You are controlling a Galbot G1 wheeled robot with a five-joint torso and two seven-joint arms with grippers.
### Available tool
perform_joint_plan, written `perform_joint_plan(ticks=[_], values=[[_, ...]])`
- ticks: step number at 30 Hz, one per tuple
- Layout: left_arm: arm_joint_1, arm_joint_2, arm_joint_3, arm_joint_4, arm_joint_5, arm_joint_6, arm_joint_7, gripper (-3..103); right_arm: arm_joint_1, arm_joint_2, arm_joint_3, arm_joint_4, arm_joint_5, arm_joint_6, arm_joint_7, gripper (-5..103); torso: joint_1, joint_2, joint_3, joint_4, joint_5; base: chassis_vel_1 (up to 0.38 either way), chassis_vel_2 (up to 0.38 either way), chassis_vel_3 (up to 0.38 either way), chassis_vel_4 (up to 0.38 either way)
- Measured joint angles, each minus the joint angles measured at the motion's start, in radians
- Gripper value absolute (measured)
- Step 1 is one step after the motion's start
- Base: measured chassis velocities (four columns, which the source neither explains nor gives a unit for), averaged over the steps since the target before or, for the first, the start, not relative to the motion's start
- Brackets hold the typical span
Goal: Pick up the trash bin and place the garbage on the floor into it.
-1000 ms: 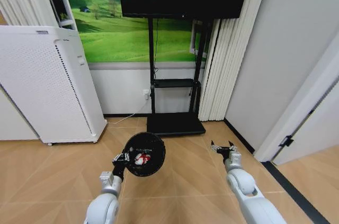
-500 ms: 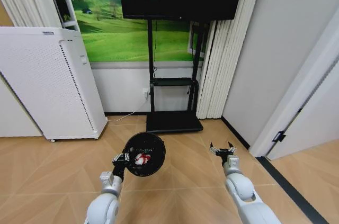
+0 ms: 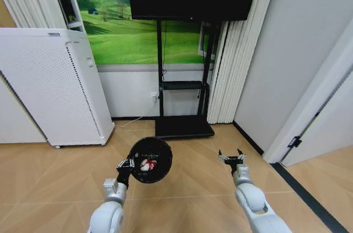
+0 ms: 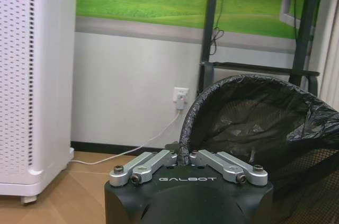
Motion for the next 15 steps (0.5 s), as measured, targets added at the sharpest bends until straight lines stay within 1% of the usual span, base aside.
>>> perform_joint_plan(ticks=[1, 2, 3, 4, 5, 7, 8, 9, 10, 11, 13, 14, 15], values=[[0.0, 0.0, -0.001, 0.0, 0.001, 0.0, -0.004, 3, 0.0, 0.0, 0.0, 0.002, 0.0, 0.001, -0.004, 100, 0.0, 0.0, 0.0, -0.0001, -0.0008, 0.208, 0.249, -0.213, -0.227], [0.0, 0.0, -0.001, 0.0, 0.001, 0.0, -0.004, 3, 0.0, 0.0, 0.0, 0.002, 0.0, 0.001, -0.004, 100, 0.0, 0.0, 0.0, -0.0001, -0.0008, 0.208, 0.249, -0.213, -0.227], [0.0, -0.001, -0.002, -0.001, 0.001, 0.0, -0.006, 3, 0.0, -0.001, 0.0, 0.004, 0.0, 0.002, -0.007, 100, 0.0, 0.0, 0.0, 0.0001, -0.0006, 0.208, 0.257, -0.234, -0.227], [-0.001, -0.001, -0.003, -0.002, 0.001, 0.0, -0.007, 3, 0.0, -0.002, 0.001, 0.005, 0.0, 0.002, -0.008, 100, 0.0, 0.0, 0.0, -0.0001, 0.0003, 0.26, 0.257, -0.256, -0.233], [-0.001, -0.002, -0.004, -0.003, 0.001, 0.0, -0.009, 3, -0.001, -0.003, 0.001, 0.007, 0.0, 0.002, -0.009, 100, 0.0, 0.0, 0.0, -0.0002, -0.0011, 0.243, 0.252, -0.256, -0.233], [-0.001, -0.002, -0.003, -0.003, 0.001, 0.0, -0.01, 3, -0.002, -0.005, 0.002, 0.008, 0.0, 0.002, -0.009, 100, 0.0, 0.0, 0.0, -0.0001, -0.001, 0.243, 0.252, -0.249, -0.266], [-0.001, -0.002, -0.004, -0.004, 0.001, 0.0, -0.012, 3, -0.003, -0.005, 0.001, 0.009, 0.0, 0.002, -0.01, 100, 0.0, 0.0, 0.0, 0.0, 0.0004, 0.252, 0.241, -0.249, -0.248], [-0.001, -0.003, -0.004, -0.005, 0.001, 0.0, -0.014, 3, -0.004, -0.005, 0.001, 0.009, 0.0, 0.002, -0.009, 100, 0.0, 0.0, 0.0, -0.0002, -0.0005, 0.252, 0.254, -0.247, -0.248], [-0.001, -0.003, -0.004, -0.005, 0.001, 0.0, -0.014, 3, -0.004, -0.005, 0.001, 0.009, 0.0, 0.002, -0.009, 100, 0.0, 0.0, 0.0, -0.0002, -0.0005, 0.252, 0.254, -0.247, -0.248], [0.0, -0.003, -0.004, -0.005, 0.0, 0.0, -0.014, 3, -0.004, -0.005, 0.002, 0.01, 0.001, 0.002, -0.01, 100, 0.0, 0.0, 0.0, 0.0001, -0.0011, 0.244, 0.254, -0.264, -0.263], [0.0, -0.005, -0.005, -0.005, 0.001, 0.0, -0.016, 3, -0.007, -0.004, 0.002, 0.01, 0.002, 0.001, -0.009, 100, 0.0, 0.0, 0.0, -0.0001, 0.0001, 0.249, 0.232, -0.247, -0.218], [0.0, -0.005, -0.005, -0.005, 0.001, 0.0, -0.016, 3, -0.007, -0.004, 0.002, 0.01, 0.002, 0.001, -0.009, 100, 0.0, 0.0, 0.0, -0.0001, 0.0001, 0.249, 0.217, -0.23, -0.218], [0.0, -0.006, -0.005, -0.005, 0.001, 0.0, -0.016, 3, -0.007, -0.004, 0.002, 0.009, 0.002, 0.002, -0.009, 100, 0.0, 0.0, 0.0, -0.0001, -0.0009, 0.198, 0.217, -0.199, -0.216]])
